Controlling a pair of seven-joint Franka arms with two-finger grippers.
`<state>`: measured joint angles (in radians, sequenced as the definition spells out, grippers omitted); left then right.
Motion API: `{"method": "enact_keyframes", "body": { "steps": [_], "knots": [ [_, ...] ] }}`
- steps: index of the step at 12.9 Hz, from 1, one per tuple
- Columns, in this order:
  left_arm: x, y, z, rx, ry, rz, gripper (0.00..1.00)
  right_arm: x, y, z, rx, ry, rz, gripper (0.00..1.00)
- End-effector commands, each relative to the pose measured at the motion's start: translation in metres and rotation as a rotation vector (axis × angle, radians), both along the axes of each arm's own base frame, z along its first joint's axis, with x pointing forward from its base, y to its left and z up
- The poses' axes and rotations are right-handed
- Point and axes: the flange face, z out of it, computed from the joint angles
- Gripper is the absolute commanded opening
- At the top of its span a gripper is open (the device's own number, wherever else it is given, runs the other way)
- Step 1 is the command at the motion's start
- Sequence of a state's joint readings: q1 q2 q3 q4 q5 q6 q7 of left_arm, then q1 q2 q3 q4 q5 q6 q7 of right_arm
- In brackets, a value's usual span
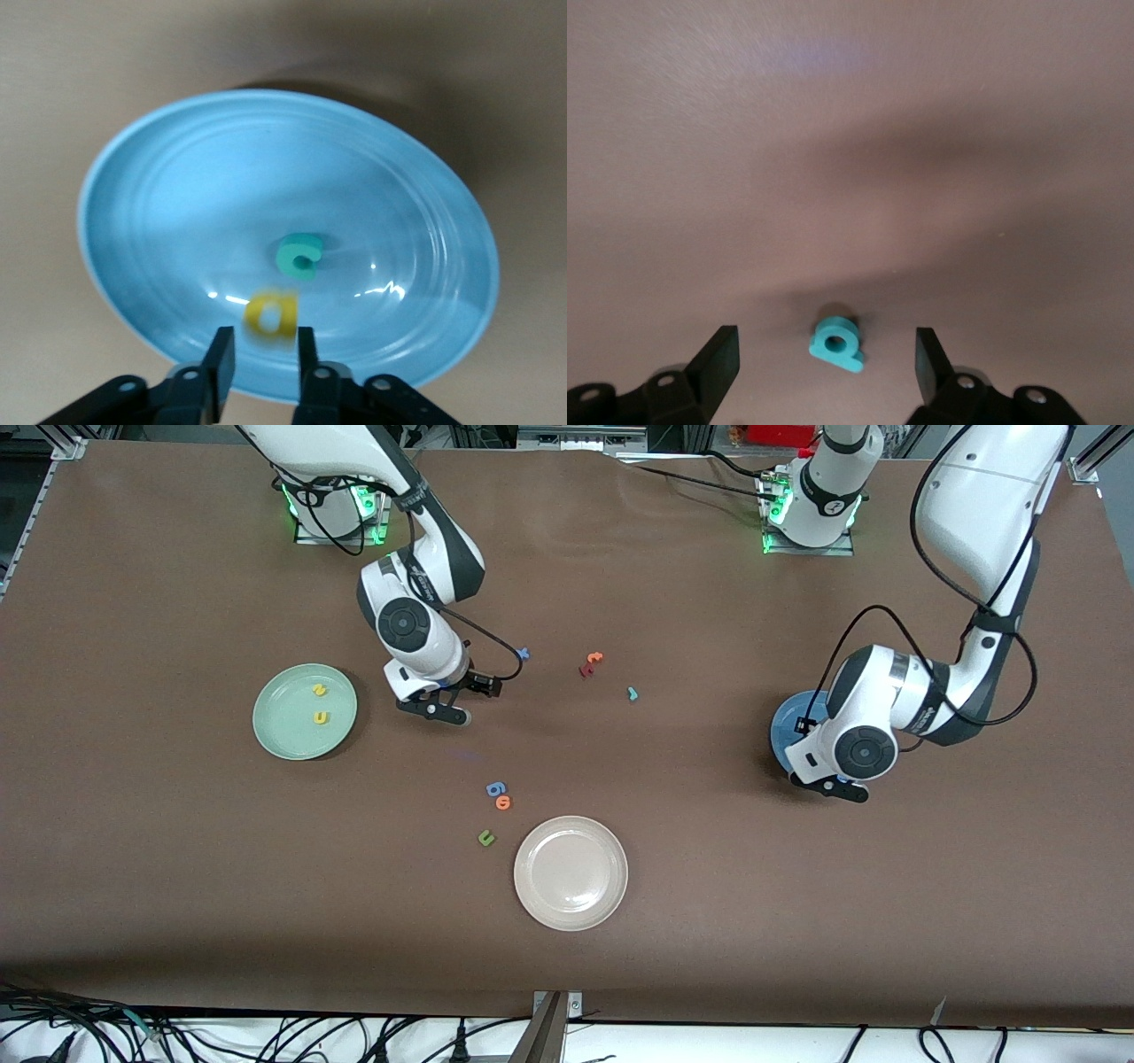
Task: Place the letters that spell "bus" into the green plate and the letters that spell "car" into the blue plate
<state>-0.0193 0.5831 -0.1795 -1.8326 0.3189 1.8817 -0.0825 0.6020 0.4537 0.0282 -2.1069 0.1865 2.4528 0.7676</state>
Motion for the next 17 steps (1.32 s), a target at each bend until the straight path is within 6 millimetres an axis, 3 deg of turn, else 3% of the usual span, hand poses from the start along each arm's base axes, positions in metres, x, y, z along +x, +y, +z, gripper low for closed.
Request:
{"method": "enact_keyframes", "body": {
  "steps": [1, 5, 8, 12, 13, 15, 16, 17],
  "knots": [
    [0.011, -0.003, 0.024, 0.014, 0.0, -0.034, 1.0, -0.008, 0.001, -0.013, -0.01, -0.001, -0.049, 0.88],
    [0.014, -0.027, 0.058, -0.046, -0.003, 0.028, 1.0, -0.015, -0.002, -0.017, -0.011, -0.006, -0.047, 0.74],
    [0.008, -0.066, 0.074, -0.1, -0.027, 0.153, 1.0, -0.017, -0.002, -0.022, 0.005, -0.037, -0.051, 0.64],
    [0.004, -0.135, 0.086, -0.173, -0.103, 0.373, 1.0, -0.02, 0.002, -0.022, 0.006, -0.041, -0.039, 0.09],
    [-0.001, -0.155, 0.086, -0.169, -0.127, 0.431, 1.0, -0.019, 0.001, -0.022, 0.006, -0.041, -0.041, 0.0],
    [-0.02, -0.204, 0.072, -0.149, -0.174, 0.485, 1.0, -0.02, 0.002, -0.022, 0.005, -0.038, -0.039, 0.0],
    [-0.027, -0.215, 0.066, -0.155, -0.202, 0.51, 1.0, -0.019, 0.002, -0.016, 0.009, -0.043, -0.038, 0.0],
    [-0.036, -0.23, 0.059, -0.159, -0.231, 0.544, 1.0, -0.014, -0.001, 0.005, 0.012, -0.039, -0.026, 0.0]
  ]
}}
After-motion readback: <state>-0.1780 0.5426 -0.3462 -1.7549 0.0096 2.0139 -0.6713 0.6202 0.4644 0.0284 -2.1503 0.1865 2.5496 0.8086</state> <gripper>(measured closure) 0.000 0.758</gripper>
